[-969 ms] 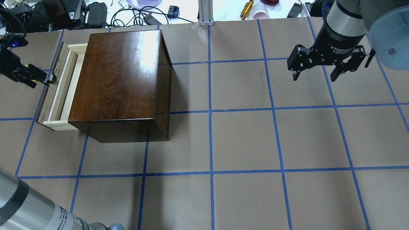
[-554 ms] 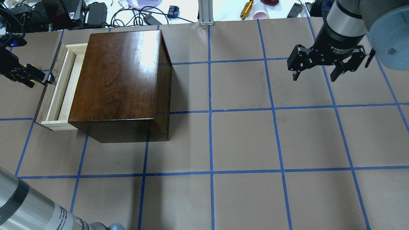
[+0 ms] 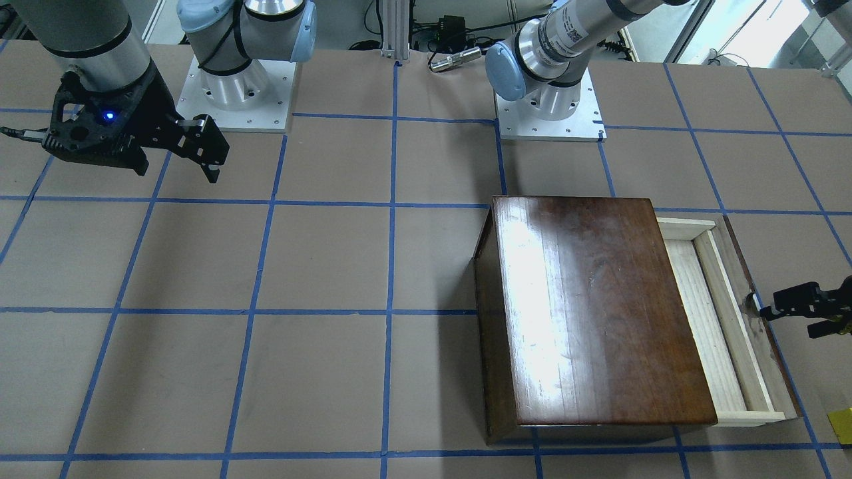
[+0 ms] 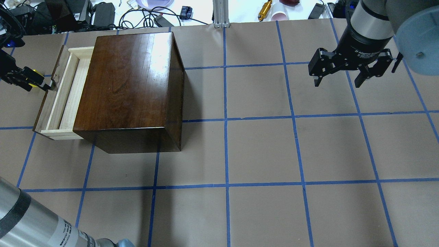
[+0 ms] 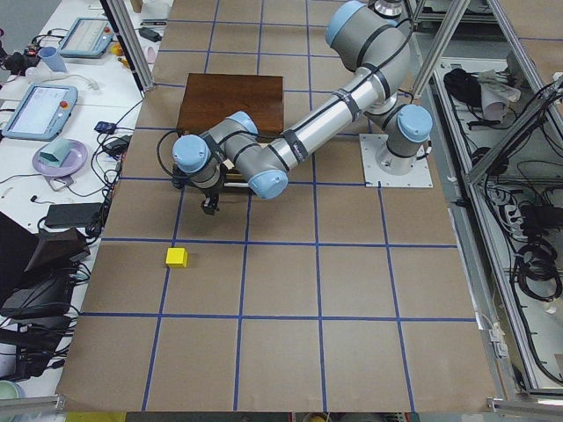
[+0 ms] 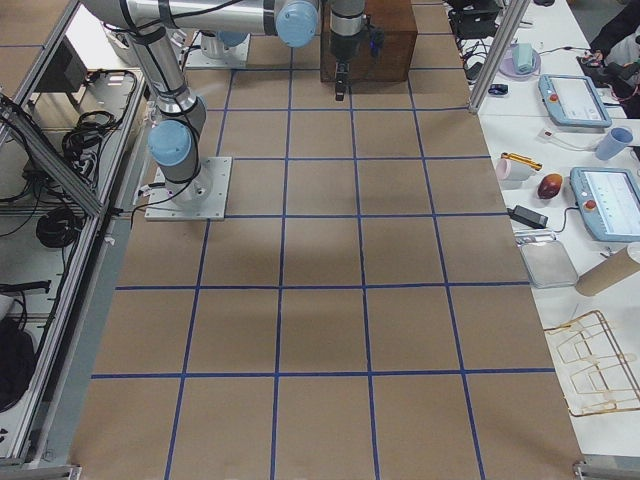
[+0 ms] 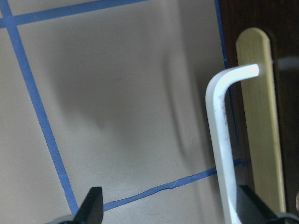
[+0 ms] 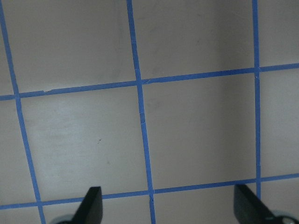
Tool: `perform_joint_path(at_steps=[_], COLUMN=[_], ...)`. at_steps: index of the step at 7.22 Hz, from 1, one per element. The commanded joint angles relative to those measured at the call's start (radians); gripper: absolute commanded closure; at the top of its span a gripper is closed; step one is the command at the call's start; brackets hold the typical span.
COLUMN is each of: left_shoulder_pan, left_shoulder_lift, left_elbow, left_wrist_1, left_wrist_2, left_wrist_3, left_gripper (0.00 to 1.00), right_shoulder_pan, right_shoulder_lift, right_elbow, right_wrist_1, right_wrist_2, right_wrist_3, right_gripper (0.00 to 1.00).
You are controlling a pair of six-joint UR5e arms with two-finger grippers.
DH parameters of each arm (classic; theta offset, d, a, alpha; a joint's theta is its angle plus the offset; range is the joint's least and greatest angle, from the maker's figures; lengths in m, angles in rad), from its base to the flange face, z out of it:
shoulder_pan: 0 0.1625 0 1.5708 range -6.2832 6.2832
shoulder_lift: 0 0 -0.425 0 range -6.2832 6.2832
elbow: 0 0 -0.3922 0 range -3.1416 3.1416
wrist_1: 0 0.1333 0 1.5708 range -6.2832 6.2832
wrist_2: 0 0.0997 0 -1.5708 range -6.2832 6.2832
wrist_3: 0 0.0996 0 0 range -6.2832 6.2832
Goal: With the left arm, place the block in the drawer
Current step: 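Release the handle and move the left gripper over the yellow cube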
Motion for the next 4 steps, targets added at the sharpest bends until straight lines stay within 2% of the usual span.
perform_joint_path(at_steps=[1,3,4], left_shoulder_pan=[0.002,0.03,0.032], left_shoulder_lift=[0.022,-0.007,-0.022], left_elbow=[0.037,0.12,0.13], left_wrist_1=[0.0,0.034,0.121], left_wrist_2=[0.028,0.059,0.075], left_wrist_3=[-0.001,-0.015,-0.017], left_gripper=[0.0,0.0,0.0], right_shoulder_pan=[0.0,0.0,0.0], right_shoulder_lift=[0.0,0.0,0.0], right_elbow=[-0.001,-0.001,-0.001], right_wrist_1=[0.0,0.0,0.0], right_wrist_2=[0.0,0.0,0.0], right_wrist_3=[0.0,0.0,0.0], right_gripper=[0.0,0.0,0.0])
